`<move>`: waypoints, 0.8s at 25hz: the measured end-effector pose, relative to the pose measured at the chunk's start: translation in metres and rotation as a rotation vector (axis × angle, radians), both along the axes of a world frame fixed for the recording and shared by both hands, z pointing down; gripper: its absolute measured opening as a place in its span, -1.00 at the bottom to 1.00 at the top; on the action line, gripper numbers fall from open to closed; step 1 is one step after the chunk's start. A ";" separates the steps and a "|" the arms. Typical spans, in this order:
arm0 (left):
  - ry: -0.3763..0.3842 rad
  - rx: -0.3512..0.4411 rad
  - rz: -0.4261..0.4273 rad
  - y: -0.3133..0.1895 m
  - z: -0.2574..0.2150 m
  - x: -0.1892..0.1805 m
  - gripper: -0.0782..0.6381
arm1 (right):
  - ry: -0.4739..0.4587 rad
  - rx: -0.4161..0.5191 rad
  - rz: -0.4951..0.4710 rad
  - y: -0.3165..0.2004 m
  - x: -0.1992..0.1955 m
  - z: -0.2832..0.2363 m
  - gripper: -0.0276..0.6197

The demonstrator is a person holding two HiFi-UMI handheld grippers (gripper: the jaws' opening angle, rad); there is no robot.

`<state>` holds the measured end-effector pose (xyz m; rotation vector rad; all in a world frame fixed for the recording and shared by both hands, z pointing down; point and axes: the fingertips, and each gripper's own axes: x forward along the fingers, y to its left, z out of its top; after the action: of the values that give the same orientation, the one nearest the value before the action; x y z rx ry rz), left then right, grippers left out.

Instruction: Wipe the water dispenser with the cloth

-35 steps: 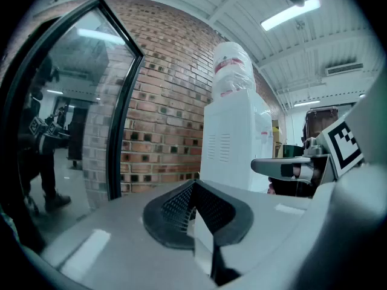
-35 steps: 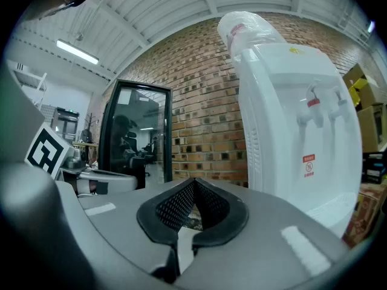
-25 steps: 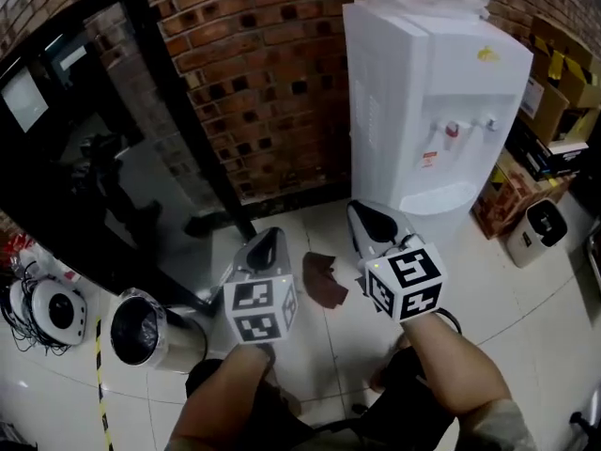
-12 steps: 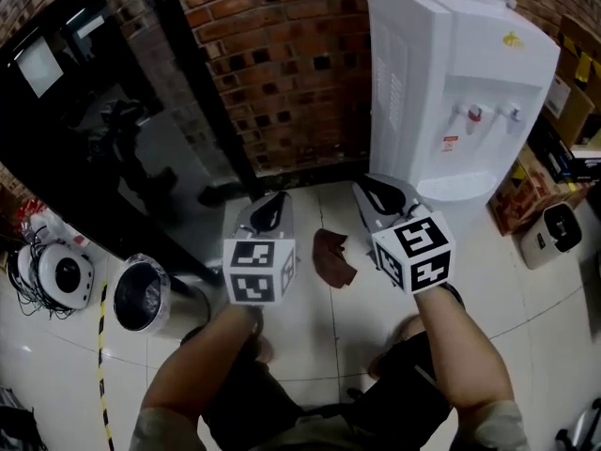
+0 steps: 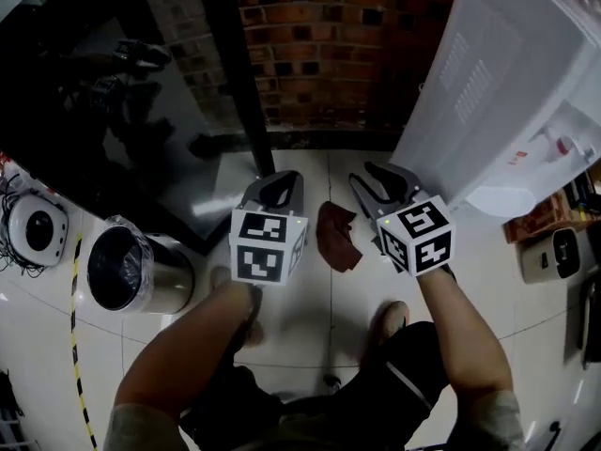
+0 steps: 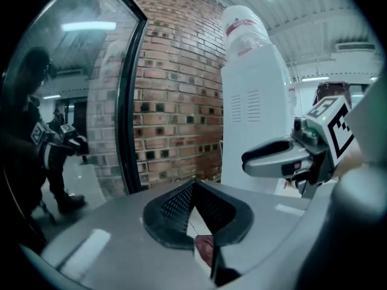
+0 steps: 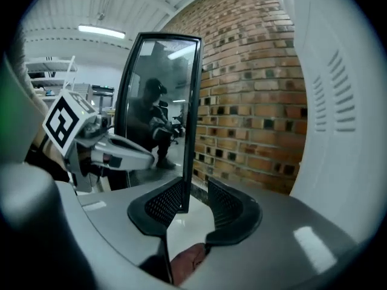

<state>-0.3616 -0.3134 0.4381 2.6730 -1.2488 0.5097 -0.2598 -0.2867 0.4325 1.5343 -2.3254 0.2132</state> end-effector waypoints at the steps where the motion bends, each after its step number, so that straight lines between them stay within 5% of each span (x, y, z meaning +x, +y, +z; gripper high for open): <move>1: -0.015 0.011 0.005 -0.004 0.003 0.000 -0.78 | -0.003 -0.023 0.006 -0.004 0.002 0.018 -0.46; 7: -0.080 -0.048 0.012 -0.026 0.048 -0.004 -0.72 | 0.008 -0.157 0.035 -0.031 0.018 0.099 -0.32; 20: -0.085 -0.195 0.061 -0.059 0.100 0.058 -0.62 | 0.129 -0.435 -0.168 -0.034 -0.010 0.263 0.01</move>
<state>-0.3035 -0.3720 0.5382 2.5556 -1.0784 0.7213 -0.2696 -0.3205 0.6953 1.1032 -2.1149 0.5206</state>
